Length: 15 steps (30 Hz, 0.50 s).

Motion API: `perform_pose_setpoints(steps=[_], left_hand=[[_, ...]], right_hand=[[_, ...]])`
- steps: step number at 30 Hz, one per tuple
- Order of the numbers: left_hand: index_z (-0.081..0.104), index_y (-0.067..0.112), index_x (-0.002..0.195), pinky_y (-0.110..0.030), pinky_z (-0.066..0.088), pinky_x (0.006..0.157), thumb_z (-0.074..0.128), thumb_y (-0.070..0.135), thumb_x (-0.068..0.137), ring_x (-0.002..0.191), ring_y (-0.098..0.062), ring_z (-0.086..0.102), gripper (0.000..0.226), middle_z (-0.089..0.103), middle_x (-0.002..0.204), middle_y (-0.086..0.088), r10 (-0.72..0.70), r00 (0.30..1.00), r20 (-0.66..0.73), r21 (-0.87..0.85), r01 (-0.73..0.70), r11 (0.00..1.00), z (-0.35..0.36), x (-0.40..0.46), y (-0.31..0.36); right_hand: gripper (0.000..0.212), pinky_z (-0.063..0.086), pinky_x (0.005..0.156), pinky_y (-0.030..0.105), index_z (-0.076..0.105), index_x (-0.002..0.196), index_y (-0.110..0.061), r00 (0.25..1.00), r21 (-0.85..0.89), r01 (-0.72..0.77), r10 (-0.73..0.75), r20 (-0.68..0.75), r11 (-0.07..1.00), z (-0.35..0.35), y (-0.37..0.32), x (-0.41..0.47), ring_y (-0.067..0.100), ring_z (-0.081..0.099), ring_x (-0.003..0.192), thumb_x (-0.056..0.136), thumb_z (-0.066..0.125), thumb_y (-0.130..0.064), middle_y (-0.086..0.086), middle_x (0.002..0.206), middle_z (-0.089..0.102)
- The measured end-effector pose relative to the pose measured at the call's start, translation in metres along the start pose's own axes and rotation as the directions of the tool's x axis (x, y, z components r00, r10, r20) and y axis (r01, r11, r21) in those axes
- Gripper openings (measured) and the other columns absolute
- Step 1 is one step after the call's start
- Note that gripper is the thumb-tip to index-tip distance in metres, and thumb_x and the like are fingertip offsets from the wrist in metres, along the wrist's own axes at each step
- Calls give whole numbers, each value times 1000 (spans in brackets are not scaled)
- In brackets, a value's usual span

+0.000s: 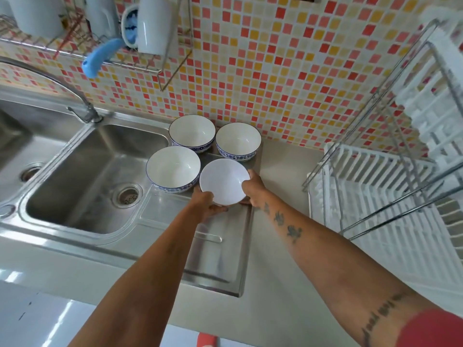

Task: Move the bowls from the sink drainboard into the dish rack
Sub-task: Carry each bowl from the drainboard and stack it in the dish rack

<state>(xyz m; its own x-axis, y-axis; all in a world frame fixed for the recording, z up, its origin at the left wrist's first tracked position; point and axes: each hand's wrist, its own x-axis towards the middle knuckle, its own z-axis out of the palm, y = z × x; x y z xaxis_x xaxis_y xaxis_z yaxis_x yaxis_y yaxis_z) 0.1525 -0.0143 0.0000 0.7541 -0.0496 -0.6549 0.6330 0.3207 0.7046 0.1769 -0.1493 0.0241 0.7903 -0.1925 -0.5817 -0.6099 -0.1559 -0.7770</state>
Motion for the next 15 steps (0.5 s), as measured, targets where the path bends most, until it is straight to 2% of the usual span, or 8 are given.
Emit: perform_pose_setpoints(steps=[2,4,7,9,10,12,14,15], left_hand=[[34,23,142,-53,57,69,30,-12,85,120,-46,47,67,36,143,-14,6,1000,-7,33,-6,999,-2,-1,-2],[33,20,142,-51,58,65,30,-14,83,121,-46,46,68,36,144,-16,14,1000,10,37,-15,999,0,-8,-2],[35,17,141,-54,52,77,27,-16,86,112,-42,46,64,39,134,-16,39,998,59,35,-41,999,10,-33,6],[39,19,136,-58,52,82,27,-12,89,111,-43,48,58,42,135,-18,107,991,81,19,-109,994,15,-50,16],[41,20,131,-61,51,84,31,-5,93,111,-45,50,47,43,138,-20,151,984,92,-12,-151,988,18,-60,22],[44,24,126,-64,50,89,41,27,101,112,-44,53,25,46,140,-21,224,967,120,-125,-209,970,27,-81,39],[46,30,126,-58,55,83,33,59,97,109,-37,59,43,55,130,-14,310,943,122,-204,-282,937,43,-105,62],[46,32,126,-54,56,82,26,65,95,105,-33,61,50,58,123,-10,376,918,127,-226,-342,912,54,-122,75]], right_hand=[[43,53,60,36,49,120,-22,1000,25,-10,10,16,1000,-2,1,-4,30,52,101,86,30,-2,5,120,50],[42,53,62,37,50,116,-22,1000,36,-7,7,11,999,-5,4,-7,31,52,99,86,30,-1,7,117,51],[44,52,71,42,51,116,-19,995,8,70,-70,-64,997,-8,2,-14,34,56,101,79,34,-1,10,115,54],[48,49,75,38,52,118,-17,979,6,176,-174,-107,984,-13,-12,-26,34,56,108,77,35,1,11,118,58],[51,48,77,35,52,122,-16,964,7,238,-236,-121,971,-17,-23,-35,31,55,107,77,35,3,11,121,58],[56,48,81,34,49,129,-15,922,1,363,-359,-141,932,-27,-51,-61,25,51,106,78,36,7,10,127,54],[60,49,83,38,49,131,-16,863,30,492,-483,-150,870,-40,-82,-93,27,50,112,78,37,9,9,130,51],[61,48,83,38,50,130,-17,821,48,561,-547,-162,827,-48,-98,-113,28,49,116,77,36,10,10,131,50]])
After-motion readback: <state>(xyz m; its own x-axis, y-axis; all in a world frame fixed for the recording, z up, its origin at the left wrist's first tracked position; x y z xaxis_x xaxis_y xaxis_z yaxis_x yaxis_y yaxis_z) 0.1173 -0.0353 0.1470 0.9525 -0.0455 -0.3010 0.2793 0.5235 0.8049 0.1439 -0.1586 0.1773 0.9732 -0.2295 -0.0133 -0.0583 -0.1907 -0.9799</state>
